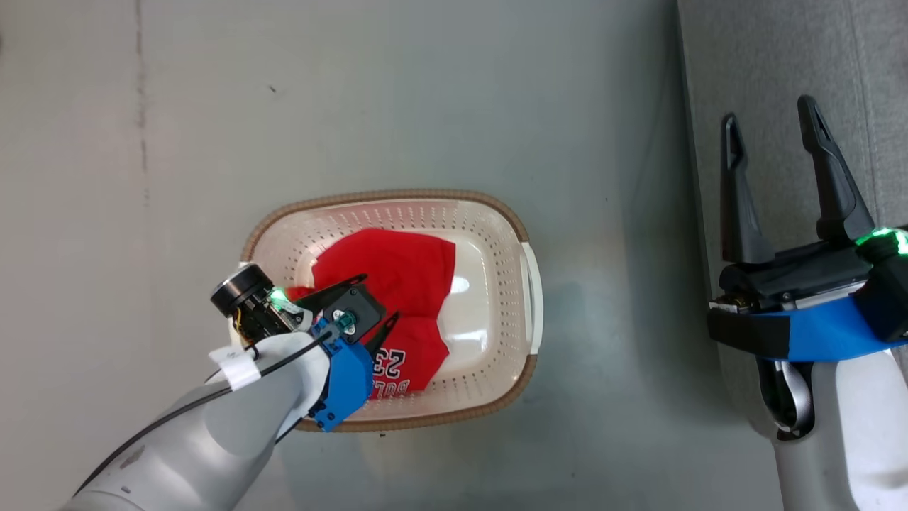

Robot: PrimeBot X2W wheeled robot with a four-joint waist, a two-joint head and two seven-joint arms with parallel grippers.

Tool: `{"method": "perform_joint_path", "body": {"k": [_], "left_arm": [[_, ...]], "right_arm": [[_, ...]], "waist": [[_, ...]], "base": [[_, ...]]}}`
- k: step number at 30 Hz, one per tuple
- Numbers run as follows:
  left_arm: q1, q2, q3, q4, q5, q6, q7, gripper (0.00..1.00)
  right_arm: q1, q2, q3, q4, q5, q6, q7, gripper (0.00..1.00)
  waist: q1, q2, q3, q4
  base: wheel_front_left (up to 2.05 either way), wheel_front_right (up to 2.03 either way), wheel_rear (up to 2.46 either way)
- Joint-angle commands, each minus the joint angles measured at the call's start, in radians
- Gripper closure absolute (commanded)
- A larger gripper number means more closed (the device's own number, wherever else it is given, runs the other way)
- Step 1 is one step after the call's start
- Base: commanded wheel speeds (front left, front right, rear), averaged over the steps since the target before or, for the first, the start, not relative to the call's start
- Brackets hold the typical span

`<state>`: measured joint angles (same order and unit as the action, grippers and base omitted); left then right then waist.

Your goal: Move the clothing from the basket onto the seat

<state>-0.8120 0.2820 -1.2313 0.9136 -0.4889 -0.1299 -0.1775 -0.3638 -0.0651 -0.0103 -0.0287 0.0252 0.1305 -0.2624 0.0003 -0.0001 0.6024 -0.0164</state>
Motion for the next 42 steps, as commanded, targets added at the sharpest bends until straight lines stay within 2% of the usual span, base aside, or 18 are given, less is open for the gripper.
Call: {"method": "perform_joint_path", "body": {"k": [1,5,9,12,16,31,40,42], "left_arm": [[-0.032,0.009,-0.023,0.014,-0.013,0.0,0.026,0.0],[-0.058,0.025,-0.049,0.025,0.01,0.0,0.106,0.0],[-0.037,0.052,-0.05,0.024,0.148,0.0,0.222,0.0],[-0.052,0.066,-0.051,0.035,0.215,0.0,0.292,0.0],[-0.087,0.084,-0.051,0.053,0.267,0.0,0.333,0.0],[-0.204,0.065,-0.051,0.155,0.312,0.0,0.329,0.0],[-0.238,0.048,-0.051,0.195,0.255,0.0,0.317,0.0],[-0.243,0.044,-0.051,0.195,0.254,0.0,0.318,0.68]], "right_arm": [[-0.027,-0.004,0.003,-0.009,-0.009,0.001,-0.004,0.0],[-0.054,0.0,0.013,-0.023,-0.008,0.0,-0.004,0.0],[-0.073,0.006,0.022,-0.042,-0.012,0.001,-0.004,0.0],[-0.084,0.008,0.025,-0.053,-0.011,0.001,-0.004,0.0],[-0.093,0.011,0.026,-0.078,-0.013,0.001,-0.004,0.0],[-0.074,0.015,0.026,-0.179,-0.025,0.001,-0.004,0.0],[-0.059,0.016,0.035,-0.241,-0.031,0.0,-0.004,0.0],[-0.061,0.016,0.035,-0.245,-0.03,0.001,-0.004,0.0]], "waist": [[-0.0003,0.0001,0.067,-0.035],[-0.0003,0.0001,0.13,-0.066],[-0.0003,0.0001,0.192,-0.093],[-0.0003,0.0001,0.236,-0.11],[-0.0003,0.0001,0.293,-0.126],[-0.0003,0.0001,0.437,-0.146],[-0.0003,0.0001,0.472,-0.146],[-0.0003,0.0001,0.474,-0.143]], "base": [[0.0,0.0,0.0],[0.0,0.0,0.0],[0.0,0.0,0.0],[0.0,0.0,0.0],[0.0,0.0,0.0],[0.0,0.0,0.0],[0.0,0.0,0.0],[0.0,0.0,0.0]]}}
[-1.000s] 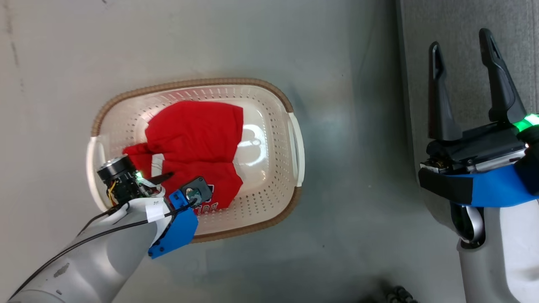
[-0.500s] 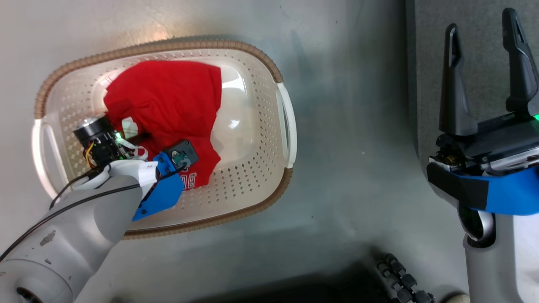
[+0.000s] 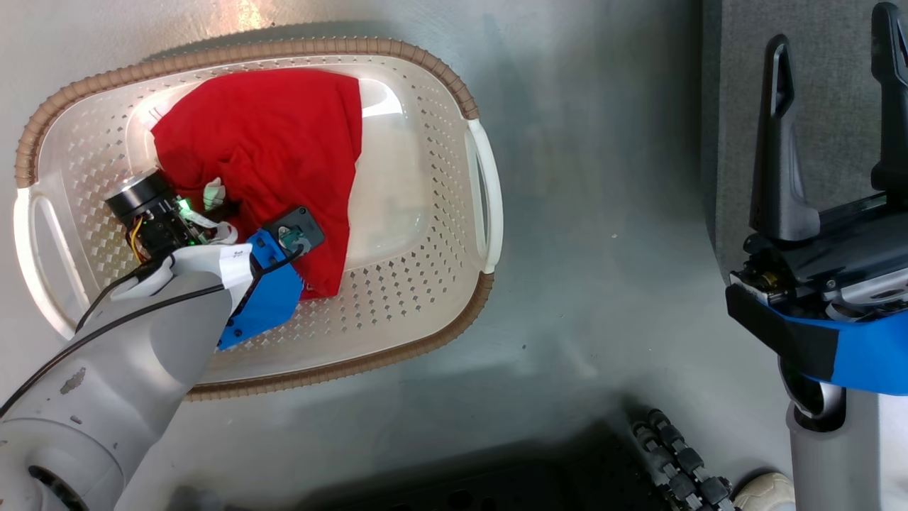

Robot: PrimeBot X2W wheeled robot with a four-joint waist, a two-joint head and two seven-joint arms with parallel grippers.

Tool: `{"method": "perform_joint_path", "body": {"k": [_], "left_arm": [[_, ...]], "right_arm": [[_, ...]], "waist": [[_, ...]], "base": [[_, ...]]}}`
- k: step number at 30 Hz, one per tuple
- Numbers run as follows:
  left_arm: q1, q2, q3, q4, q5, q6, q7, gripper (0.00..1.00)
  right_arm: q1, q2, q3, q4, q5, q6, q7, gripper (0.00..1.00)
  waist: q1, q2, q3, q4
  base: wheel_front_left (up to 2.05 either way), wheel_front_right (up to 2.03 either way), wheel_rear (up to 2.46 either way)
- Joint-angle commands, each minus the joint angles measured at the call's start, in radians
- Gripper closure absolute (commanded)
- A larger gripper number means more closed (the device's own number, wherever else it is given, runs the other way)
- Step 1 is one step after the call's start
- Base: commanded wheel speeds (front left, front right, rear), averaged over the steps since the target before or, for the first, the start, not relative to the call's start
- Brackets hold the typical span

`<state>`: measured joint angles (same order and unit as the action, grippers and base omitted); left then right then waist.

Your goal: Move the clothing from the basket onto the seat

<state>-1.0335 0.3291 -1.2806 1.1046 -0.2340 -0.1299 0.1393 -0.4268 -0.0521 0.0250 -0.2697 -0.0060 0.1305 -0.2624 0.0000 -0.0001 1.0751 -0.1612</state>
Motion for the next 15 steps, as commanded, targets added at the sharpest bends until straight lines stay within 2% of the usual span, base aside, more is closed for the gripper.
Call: {"method": "perform_joint_path", "body": {"k": [1,15], "left_arm": [[-0.024,-0.005,-0.002,0.002,-0.003,0.0,-0.005,1.0],[-0.025,-0.054,-0.002,-0.029,-0.04,0.0,-0.079,1.0]], "right_arm": [[0.002,0.003,-0.001,-0.004,0.001,0.001,-0.004,0.0],[-0.02,0.003,-0.01,0.023,0.003,0.0,-0.004,0.0]], "waist": [[0.0,0.0001,0.001,0.003],[0.0,0.0001,-0.06,0.033]], "base": [[0.0,0.0,0.0],[0.0,0.0,0.0]]}}
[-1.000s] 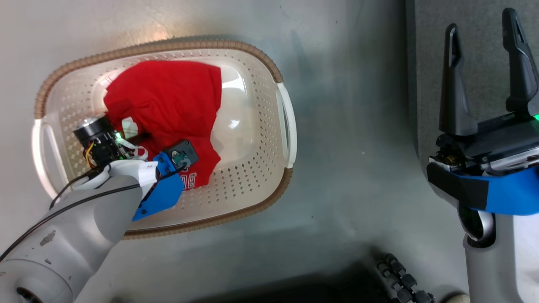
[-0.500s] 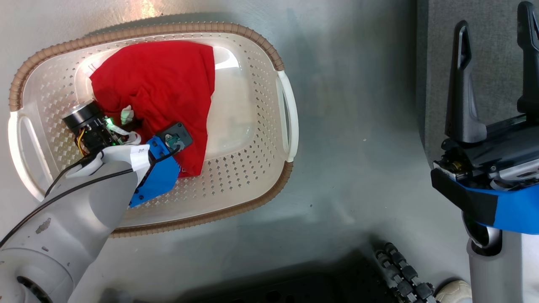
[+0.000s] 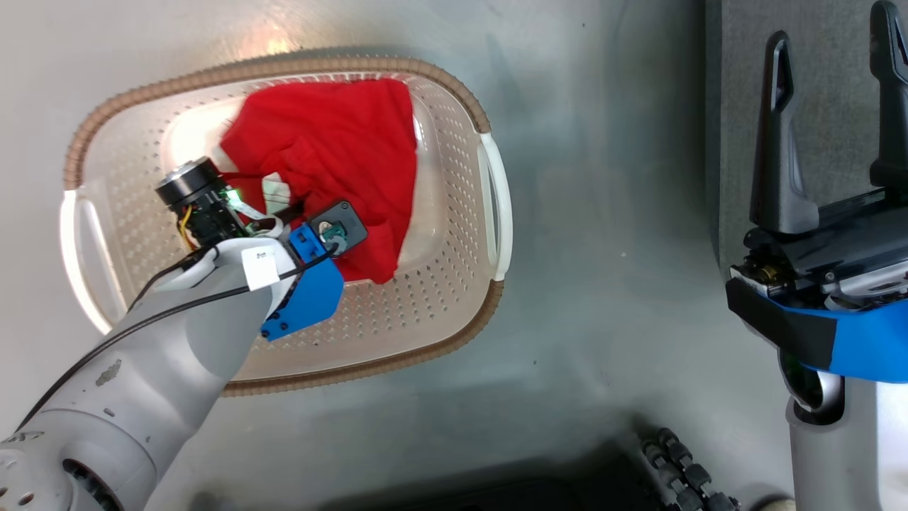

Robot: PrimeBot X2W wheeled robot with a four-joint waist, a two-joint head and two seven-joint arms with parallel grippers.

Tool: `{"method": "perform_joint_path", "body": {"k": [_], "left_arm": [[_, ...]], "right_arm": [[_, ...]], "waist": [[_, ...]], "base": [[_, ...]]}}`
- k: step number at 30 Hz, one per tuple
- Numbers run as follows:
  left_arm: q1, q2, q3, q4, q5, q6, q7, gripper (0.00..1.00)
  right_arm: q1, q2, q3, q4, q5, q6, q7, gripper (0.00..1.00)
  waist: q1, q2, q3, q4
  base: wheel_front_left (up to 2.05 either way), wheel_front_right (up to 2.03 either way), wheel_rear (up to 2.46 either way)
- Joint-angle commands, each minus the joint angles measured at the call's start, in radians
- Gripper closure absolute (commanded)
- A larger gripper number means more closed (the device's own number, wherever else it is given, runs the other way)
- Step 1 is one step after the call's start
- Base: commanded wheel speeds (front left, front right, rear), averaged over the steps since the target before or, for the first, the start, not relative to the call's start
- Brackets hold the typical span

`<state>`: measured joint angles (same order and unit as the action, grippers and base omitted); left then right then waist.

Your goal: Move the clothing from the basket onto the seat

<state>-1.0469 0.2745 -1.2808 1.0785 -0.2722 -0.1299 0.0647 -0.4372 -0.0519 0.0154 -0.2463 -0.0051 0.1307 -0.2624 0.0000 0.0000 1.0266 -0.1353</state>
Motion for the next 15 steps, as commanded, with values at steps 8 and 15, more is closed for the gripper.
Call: {"method": "perform_joint_path", "body": {"k": [8,15], "left_arm": [[0.01,-0.034,-0.001,-0.031,-0.06,0.0,-0.107,1.0],[0.01,-0.047,-0.001,-0.041,-0.163,0.0,-0.213,1.0]], "right_arm": [[-0.012,0.002,-0.006,0.031,-0.003,0.0,-0.004,0.0],[0.014,0.001,-0.016,0.059,-0.007,0.0,-0.004,0.0]], "waist": [[0.0,0.0,-0.116,0.043],[0.0,0.0,-0.229,0.077]], "base": [[0.0,0.0,0.0],[0.0,0.0,0.0]]}}
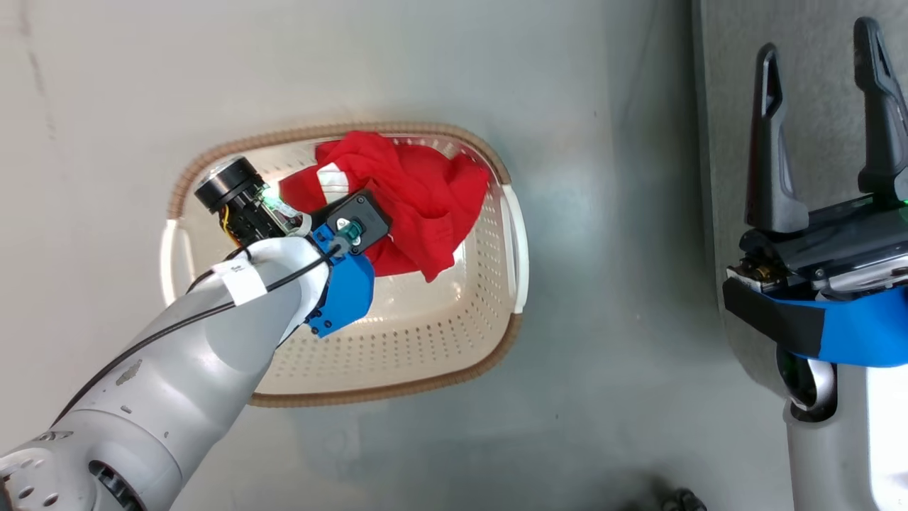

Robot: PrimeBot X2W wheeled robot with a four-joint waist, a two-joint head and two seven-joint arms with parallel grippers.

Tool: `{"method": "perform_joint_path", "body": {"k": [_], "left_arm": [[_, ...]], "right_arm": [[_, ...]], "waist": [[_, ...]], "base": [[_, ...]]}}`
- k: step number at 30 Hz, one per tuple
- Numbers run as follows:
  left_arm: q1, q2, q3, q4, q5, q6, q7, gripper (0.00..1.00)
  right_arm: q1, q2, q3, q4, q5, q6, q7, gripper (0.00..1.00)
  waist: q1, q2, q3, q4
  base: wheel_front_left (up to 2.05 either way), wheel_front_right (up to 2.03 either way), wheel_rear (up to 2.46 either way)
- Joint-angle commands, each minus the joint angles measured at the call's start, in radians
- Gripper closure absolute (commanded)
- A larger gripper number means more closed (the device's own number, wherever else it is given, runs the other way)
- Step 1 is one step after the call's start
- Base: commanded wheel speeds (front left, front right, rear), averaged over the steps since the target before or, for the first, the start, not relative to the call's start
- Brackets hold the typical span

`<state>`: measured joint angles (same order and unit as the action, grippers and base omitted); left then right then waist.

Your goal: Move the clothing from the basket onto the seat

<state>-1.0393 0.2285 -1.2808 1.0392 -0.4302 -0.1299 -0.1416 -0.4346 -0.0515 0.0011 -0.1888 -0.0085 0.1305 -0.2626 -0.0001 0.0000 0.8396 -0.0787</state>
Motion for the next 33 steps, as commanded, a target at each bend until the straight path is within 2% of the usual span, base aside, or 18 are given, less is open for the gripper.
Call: {"method": "perform_joint_path", "body": {"k": [1,9,15,18,33], "left_arm": [[0.005,-0.003,-0.001,-0.002,-0.022,0.0,-0.021,1.0],[0.033,-0.019,0.003,-0.008,-0.162,0.0,-0.105,1.0],[0.066,-0.017,0.051,-0.035,-0.259,0.0,-0.125,1.0],[0.083,-0.009,0.114,-0.081,-0.282,0.0,-0.125,1.0],[0.211,0.004,0.404,-0.312,-0.19,0.019,-0.125,1.0]], "right_arm": [[0.015,-0.001,-0.004,0.006,-0.002,0.001,-0.004,0.0],[0.061,-0.012,-0.018,0.051,0.008,0.001,-0.003,0.0],[0.099,-0.016,-0.022,0.078,0.014,0.001,-0.003,0.0],[0.122,-0.016,-0.026,0.09,0.015,0.001,-0.004,0.0],[0.22,-0.008,-0.026,0.149,0.044,0.001,-0.004,0.0]], "waist": [[0.0001,0.0,-0.061,0.026],[0.0001,0.0,-0.209,0.057],[0.0001,0.0,-0.319,0.07],[0.0001,0.0,-0.367,0.078],[0.0001,0.0,-0.565,0.103]], "base": [[0.0,0.0,0.0],[0.0,0.0,0.0],[0.0,0.0,0.0],[0.0,0.0,0.0],[0.0,0.0,0.0]]}}
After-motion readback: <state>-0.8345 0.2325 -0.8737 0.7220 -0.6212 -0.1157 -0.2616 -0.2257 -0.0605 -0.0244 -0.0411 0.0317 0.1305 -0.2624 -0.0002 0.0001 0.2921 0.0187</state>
